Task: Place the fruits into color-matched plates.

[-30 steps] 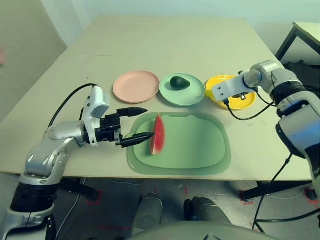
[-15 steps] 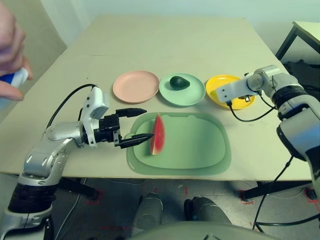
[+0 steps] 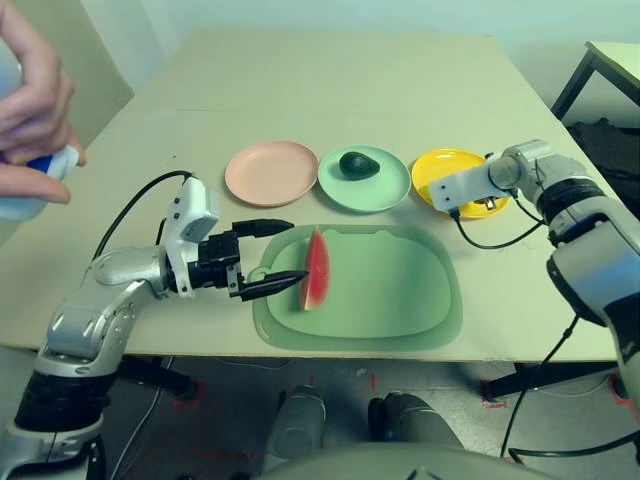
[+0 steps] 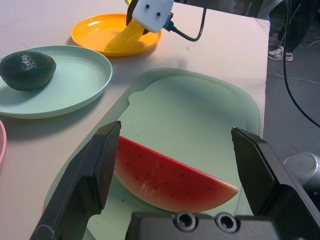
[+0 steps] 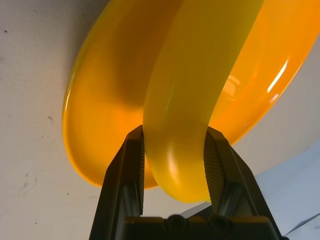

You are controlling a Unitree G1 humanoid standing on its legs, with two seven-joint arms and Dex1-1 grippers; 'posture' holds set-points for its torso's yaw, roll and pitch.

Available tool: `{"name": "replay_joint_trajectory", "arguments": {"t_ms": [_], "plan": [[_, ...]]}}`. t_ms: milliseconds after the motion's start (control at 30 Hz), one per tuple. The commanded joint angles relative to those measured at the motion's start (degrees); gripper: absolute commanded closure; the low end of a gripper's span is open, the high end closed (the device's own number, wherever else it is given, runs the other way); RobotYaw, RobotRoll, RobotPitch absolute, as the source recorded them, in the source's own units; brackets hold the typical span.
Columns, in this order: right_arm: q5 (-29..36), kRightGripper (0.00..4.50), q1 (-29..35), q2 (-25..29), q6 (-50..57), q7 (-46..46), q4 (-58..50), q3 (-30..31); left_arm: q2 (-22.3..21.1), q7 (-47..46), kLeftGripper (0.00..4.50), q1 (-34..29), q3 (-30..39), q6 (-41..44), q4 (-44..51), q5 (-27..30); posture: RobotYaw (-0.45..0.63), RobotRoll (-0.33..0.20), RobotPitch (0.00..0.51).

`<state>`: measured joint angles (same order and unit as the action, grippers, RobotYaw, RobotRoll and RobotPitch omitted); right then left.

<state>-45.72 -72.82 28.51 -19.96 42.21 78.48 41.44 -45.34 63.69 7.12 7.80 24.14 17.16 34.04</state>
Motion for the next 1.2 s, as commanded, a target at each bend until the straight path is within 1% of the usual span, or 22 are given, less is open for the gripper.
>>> {"name": "replay_joint_trajectory", "arguments": {"t_ms": [33,167,400,533,667,733,800,900,1000,1133,1200], "plan": [[-0.2,1.57,0.8,-0.4,-0.4,-0.7,0.4,-0.6,-0.4,-0.2,0.0,-0.6,0.4,-0.6,1.1,-0.4,0.17,0.0,0.093],[0.0,0.03,1.0,-0.4,-1.0,-1.8,0.5,-0.8,0.0,-0.6,0.0,-0.3,0.1,-1.5,0.7,-0.7,0.17,0.0,0.088],[-0.1,0.03,0.1,0.2,-2.5,-1.3,0.3,-0.7,0.0,-0.7,0.0,-0.1,0.1,-2.4,0.0,-0.8,0.17,0.0,0.087],[0.9,0.03,-3.3,0.3,-7.7,4.1,-1.0,-1.2,-0.8,0.0,0.0,0.4,0.8,-2.8,-1.2,-0.7,0.15,0.0,0.082],[6.0,0.03,-6.3,-0.2,-15.0,13.6,-4.0,-4.6,-2.0,1.0,0.0,0.5,1.5,-3.6,-2.8,-0.9,0.14,0.0,0.08],[11.1,0.03,-6.2,-0.7,-17.8,20.3,-7.1,-7.8,-2.5,1.6,0.0,0.6,1.6,-3.9,-3.3,-1.0,0.14,0.0,0.081],[16.9,0.03,-4.3,-0.8,-17.6,27.2,-12.0,-11.1,-2.8,2.0,0.0,0.7,1.5,-4.2,-3.6,-1.2,0.14,0.0,0.081],[25.1,0.03,1.6,0.4,-11.4,34.8,-24.2,-15.1,-3.1,2.6,0.0,1.3,1.2,-4.9,-4.4,-1.7,0.14,0.0,0.082],[30.8,0.03,8.9,2.2,-0.6,38.4,-39.0,-18.4,-4.0,3.8,0.0,2.3,0.7,-6.2,-5.8,-3.1,0.14,0.0,0.082],[38.0,0.03,19.3,2.9,21.1,36.8,-59.0,-24.5,-6.8,7.9,0.0,6.5,-1.0,-11.3,-11.7,-7.3,0.15,0.0,0.077],[41.5,0.03,23.8,2.3,32.0,33.8,-67.2,-28.0,-7.8,10.2,0.0,9.4,-2.6,-14.1,-14.7,-9.5,0.15,0.0,0.076]]}}
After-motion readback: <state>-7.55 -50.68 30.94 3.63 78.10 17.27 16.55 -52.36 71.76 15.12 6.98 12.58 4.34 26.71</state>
